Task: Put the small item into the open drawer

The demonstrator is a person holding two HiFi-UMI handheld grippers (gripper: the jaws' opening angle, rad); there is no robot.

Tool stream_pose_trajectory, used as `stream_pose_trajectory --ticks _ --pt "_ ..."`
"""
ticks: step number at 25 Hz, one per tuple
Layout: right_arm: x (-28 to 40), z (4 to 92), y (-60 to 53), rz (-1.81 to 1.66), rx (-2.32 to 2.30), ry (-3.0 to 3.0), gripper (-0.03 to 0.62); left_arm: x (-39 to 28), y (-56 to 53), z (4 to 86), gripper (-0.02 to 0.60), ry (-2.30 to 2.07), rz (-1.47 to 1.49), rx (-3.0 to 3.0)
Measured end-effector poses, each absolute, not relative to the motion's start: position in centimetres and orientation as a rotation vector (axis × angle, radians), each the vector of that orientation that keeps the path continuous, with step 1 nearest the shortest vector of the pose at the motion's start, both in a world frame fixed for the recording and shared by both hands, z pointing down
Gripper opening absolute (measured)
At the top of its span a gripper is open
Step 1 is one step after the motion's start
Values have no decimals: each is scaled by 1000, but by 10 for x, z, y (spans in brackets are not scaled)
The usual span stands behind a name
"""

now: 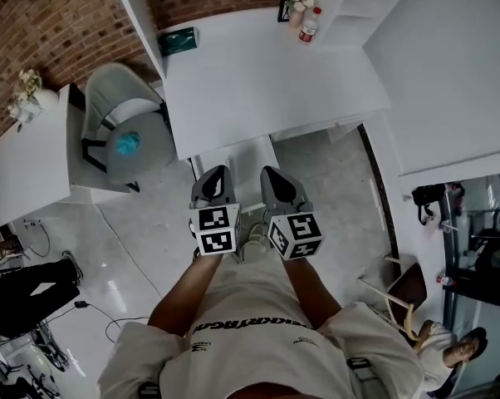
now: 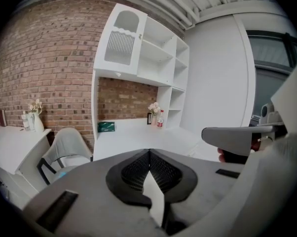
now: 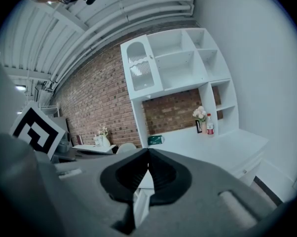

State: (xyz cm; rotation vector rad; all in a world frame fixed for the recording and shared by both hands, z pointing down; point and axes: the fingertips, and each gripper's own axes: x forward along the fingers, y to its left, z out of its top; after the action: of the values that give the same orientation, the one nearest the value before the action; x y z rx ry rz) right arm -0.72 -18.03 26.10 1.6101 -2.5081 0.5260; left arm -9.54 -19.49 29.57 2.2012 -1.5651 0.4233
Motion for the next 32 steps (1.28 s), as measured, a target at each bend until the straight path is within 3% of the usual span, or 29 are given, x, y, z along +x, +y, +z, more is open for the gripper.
stream_pose_trajectory --ticks 15,32 --pt "-9 200 -166 398 1645 -2579 0 -97 -169 222 -3 -1627 278 2315" --pt "0 192 -168 345 1705 -2577 0 -96 -165 210 -2 -1668 251 2394"
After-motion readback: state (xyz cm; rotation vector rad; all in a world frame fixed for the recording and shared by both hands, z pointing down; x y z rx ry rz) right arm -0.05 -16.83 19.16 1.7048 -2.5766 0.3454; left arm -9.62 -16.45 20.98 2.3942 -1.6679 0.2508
